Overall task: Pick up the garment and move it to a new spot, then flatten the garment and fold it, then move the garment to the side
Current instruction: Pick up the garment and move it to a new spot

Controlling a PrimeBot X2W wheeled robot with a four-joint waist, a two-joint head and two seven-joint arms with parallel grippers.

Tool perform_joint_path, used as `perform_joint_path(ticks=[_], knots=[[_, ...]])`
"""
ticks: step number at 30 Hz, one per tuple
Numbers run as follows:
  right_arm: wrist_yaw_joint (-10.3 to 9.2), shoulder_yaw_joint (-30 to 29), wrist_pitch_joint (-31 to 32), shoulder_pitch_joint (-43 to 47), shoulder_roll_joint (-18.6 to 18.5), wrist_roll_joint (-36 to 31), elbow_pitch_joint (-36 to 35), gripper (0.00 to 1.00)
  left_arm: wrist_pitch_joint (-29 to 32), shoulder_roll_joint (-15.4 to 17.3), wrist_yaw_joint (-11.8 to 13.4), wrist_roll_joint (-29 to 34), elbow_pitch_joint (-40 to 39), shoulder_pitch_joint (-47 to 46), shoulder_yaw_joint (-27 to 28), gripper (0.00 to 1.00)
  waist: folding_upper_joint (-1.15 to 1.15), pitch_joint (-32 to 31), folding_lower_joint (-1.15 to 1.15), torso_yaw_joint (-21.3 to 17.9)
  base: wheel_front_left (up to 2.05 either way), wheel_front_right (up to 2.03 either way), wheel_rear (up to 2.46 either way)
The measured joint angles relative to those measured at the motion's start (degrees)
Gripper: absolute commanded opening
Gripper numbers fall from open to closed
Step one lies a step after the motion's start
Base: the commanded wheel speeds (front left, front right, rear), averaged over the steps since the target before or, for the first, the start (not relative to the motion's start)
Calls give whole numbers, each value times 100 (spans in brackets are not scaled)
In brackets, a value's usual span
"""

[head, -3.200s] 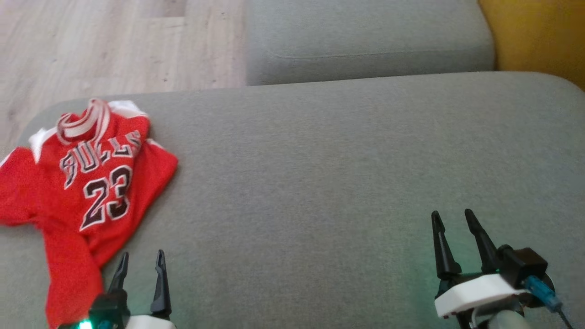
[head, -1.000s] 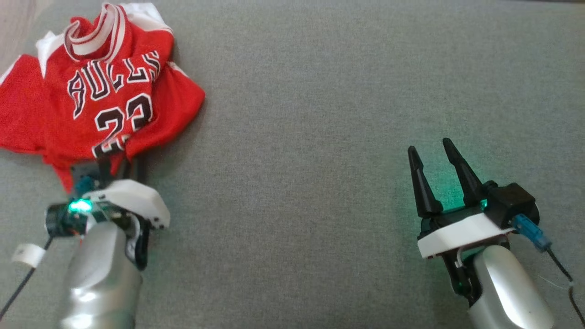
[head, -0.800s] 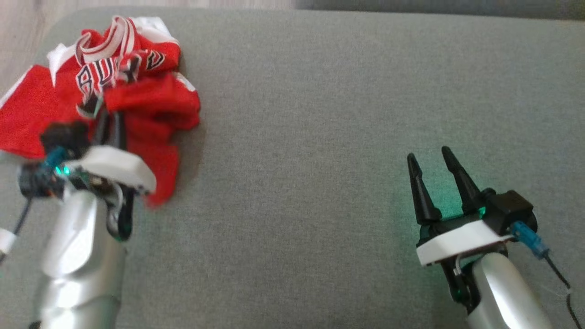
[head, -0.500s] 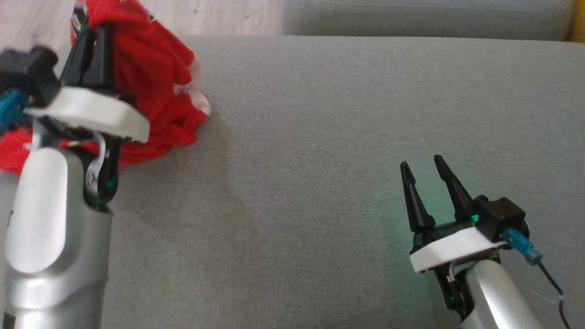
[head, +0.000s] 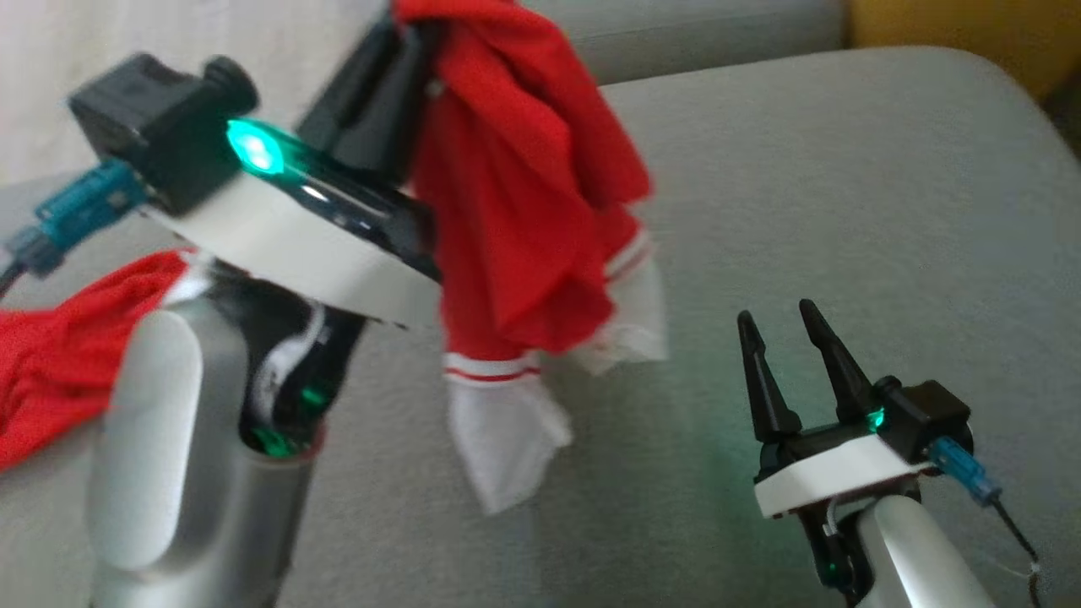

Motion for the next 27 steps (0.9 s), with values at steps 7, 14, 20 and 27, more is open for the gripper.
perform_joint_path(ticks=[7,14,20,27], knots=[[0,-53,0,0,27,21,-238,100,119,-246,-8,-676,0,128,-341,0,0,5,0,-849,0,0,0],[0,-140,0,57,34,194,-328,100,252,103,-11,-1134,803,946,-271,0,0,99,1,-1621,0,0,0],[0,-288,0,272,46,202,-334,100,656,1214,-49,-1007,1876,1977,-5,0,0,280,2,-1785,0,0,0],[0,-232,0,237,70,185,-332,100,903,1589,10,-727,2954,1995,69,0,0,362,1,-1373,0,0,0]])
